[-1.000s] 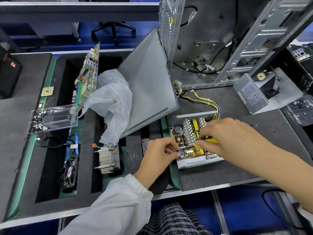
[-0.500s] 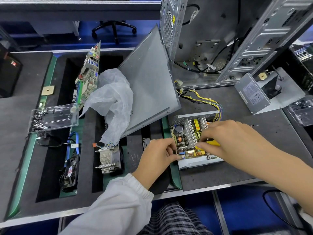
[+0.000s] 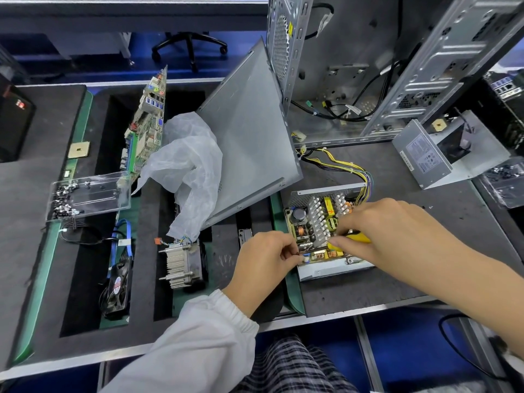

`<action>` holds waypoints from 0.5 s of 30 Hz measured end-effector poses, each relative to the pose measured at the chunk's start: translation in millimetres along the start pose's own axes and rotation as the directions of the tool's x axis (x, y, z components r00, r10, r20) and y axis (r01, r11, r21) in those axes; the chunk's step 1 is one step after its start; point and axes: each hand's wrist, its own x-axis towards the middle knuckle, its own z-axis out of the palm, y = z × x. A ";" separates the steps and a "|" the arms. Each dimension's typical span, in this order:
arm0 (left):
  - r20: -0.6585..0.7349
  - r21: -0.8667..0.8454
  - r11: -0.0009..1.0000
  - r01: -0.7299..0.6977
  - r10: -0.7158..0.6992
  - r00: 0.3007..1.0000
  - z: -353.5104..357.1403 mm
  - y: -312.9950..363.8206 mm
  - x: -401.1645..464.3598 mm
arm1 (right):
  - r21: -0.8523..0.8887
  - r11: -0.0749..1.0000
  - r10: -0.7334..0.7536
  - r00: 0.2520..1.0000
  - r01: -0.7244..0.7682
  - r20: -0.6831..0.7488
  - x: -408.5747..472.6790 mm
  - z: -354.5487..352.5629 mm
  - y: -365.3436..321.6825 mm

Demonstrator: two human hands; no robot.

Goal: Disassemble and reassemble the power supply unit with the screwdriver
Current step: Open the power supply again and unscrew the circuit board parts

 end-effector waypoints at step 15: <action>0.108 0.407 0.891 -0.202 0.173 0.979 -1.4 8.3 0.3 | -0.084 0.994 -0.059 0.995 0.066 0.079 -4.3 -0.6 -9.2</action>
